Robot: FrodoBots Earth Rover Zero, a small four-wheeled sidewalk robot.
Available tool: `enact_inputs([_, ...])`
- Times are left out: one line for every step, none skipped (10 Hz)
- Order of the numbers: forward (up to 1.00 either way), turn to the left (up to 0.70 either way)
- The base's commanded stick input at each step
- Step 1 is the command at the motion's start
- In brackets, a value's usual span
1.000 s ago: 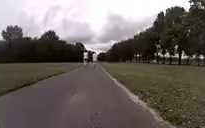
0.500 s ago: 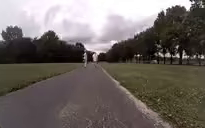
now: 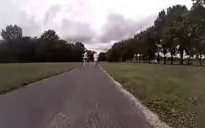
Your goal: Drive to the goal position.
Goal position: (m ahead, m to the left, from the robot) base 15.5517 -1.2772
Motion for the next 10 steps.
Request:
enact_inputs([0.70, 0.14])
enact_inputs([0.70, 0.08])
enact_inputs([0.70, 0.06])
enact_inputs([0.70, 0.14])
enact_inputs([0.70, 0.11])
enact_inputs([0.70, 0.00])
enact_inputs([0.70, 0.00])
enact_inputs([0.70, 0.00])
enact_inputs([0.70, 0.00])
enact_inputs([0.70, 0.00])
